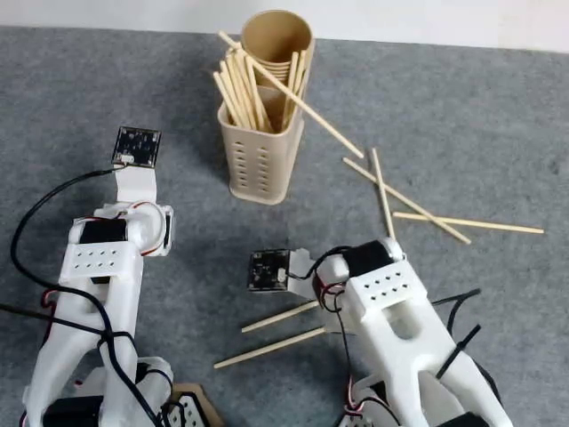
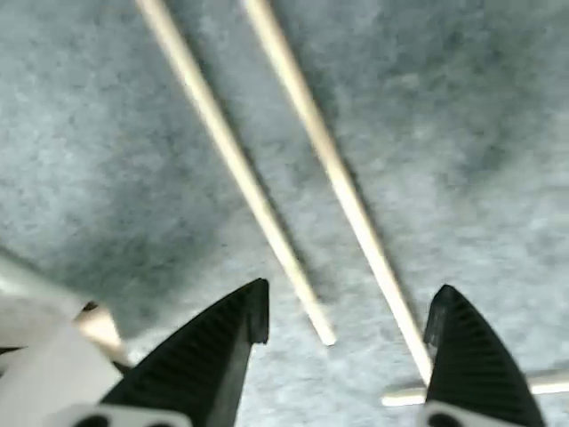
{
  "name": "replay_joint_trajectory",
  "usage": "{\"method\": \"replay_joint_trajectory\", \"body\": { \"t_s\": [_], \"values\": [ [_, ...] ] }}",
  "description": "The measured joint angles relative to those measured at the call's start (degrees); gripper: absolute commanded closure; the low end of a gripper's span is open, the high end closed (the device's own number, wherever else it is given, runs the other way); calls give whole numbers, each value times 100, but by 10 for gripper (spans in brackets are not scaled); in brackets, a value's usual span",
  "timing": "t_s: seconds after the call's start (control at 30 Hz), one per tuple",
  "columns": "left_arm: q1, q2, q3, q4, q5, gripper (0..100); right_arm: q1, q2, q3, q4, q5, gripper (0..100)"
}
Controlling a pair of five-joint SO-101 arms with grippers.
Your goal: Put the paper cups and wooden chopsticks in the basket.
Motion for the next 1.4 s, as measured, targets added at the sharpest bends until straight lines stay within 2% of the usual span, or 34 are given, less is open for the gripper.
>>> {"method": "replay_joint_trajectory", "body": {
  "t_s": [0.23,0.5,0.83,0.93,1.07,1.13,1.4],
  "values": [
    [0,0,0,0,0,835,-9,-18,501,-53,0,656],
    [0,0,0,0,0,835,-9,-18,1424,-1741,0,656],
    [0,0,0,0,0,835,-18,-141,2136,-2734,18,666],
    [0,0,0,0,0,835,-18,-158,2207,-2840,18,762],
    [0,0,0,0,0,835,-18,-158,2224,-2840,123,998],
    [0,0,0,0,0,835,-9,-167,2224,-2892,202,968],
    [0,0,0,0,0,835,18,-229,2198,-2664,202,995]
  ]
}}
